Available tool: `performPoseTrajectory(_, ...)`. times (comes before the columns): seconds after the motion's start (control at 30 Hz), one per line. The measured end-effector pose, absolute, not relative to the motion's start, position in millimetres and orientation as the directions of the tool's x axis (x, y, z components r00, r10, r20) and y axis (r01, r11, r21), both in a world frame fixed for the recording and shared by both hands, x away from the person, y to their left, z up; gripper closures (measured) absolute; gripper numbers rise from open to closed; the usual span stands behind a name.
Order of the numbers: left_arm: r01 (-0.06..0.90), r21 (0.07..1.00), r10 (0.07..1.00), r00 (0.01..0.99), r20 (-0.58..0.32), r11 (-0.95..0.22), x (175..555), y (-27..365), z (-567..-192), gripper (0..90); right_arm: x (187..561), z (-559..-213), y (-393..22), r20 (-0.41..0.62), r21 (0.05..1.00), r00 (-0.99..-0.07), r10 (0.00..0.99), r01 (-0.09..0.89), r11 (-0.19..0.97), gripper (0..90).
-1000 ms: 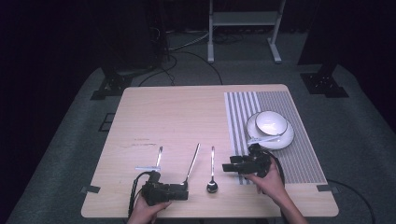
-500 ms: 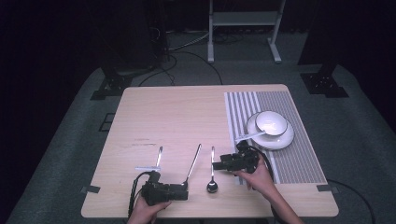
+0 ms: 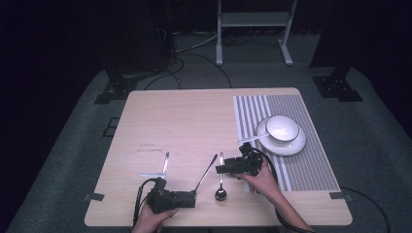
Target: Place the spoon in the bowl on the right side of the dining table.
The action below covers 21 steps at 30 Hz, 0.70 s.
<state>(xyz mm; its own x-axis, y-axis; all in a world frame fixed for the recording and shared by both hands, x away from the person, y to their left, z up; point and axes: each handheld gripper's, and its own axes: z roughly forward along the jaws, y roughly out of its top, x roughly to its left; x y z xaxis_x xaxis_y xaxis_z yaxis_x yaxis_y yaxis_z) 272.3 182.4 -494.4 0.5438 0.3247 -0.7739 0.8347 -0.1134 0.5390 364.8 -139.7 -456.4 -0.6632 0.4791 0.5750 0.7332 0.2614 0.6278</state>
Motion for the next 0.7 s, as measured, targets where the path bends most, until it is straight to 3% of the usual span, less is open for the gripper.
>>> performPoseTrajectory(0.7,0.833,0.541,0.321,0.546,-0.774,-0.115,272,182,-495,6.1,379,-455,-113,0.602,0.617,-0.653,0.459,0.746,0.252,33.1)
